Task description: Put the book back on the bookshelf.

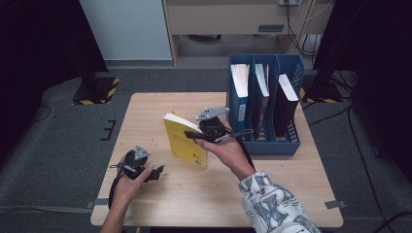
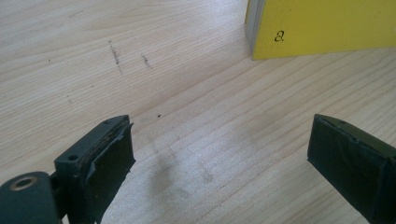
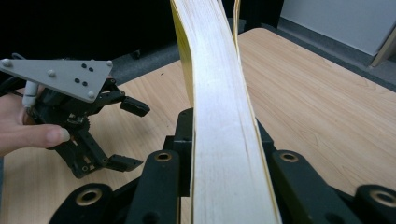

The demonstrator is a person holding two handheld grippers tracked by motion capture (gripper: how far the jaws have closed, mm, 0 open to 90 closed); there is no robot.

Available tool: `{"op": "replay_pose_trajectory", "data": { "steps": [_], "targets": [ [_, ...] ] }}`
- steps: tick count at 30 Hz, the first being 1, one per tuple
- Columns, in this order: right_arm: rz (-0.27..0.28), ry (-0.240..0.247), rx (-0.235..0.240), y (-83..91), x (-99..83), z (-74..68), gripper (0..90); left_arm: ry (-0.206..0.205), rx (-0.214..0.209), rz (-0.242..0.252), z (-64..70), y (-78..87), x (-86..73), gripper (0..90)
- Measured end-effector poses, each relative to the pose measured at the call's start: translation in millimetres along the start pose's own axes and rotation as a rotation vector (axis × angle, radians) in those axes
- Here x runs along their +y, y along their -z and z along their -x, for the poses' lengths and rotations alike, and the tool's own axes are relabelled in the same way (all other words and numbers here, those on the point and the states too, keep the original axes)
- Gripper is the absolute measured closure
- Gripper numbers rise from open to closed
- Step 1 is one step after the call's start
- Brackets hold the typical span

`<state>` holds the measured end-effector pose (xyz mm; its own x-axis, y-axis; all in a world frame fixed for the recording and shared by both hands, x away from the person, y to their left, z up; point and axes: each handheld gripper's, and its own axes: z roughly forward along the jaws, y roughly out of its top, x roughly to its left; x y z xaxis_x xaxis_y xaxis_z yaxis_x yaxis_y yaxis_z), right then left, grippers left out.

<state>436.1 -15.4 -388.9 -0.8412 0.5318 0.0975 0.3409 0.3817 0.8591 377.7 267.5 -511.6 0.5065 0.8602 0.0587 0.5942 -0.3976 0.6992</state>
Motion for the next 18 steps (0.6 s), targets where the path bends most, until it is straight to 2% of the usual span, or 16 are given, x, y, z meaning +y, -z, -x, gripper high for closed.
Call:
{"op": "replay_pose_trajectory", "data": {
  "steps": [6, 10, 16, 18],
  "targets": [
    [0.002, -0.022, -0.020, 0.7, 0.4, 3.5, 75.0, 0.016, 0.013, -0.010, -3.3, 0.0, -1.6, 6.4],
    [0.008, -0.070, -0.019, 1.1, 0.9, 8.5, 75.1, 0.023, 0.017, -0.019, -5.9, 0.0, -2.7, 6.4],
    [0.018, -0.108, -0.024, 2.1, 2.5, 12.1, 75.2, 0.036, 0.022, -0.020, -8.4, -0.5, -3.8, 6.4],
    [0.025, -0.139, -0.018, 2.4, 2.8, 15.4, 75.2, 0.037, 0.024, -0.030, -10.1, -0.8, -4.6, 6.5]
  ]
}}
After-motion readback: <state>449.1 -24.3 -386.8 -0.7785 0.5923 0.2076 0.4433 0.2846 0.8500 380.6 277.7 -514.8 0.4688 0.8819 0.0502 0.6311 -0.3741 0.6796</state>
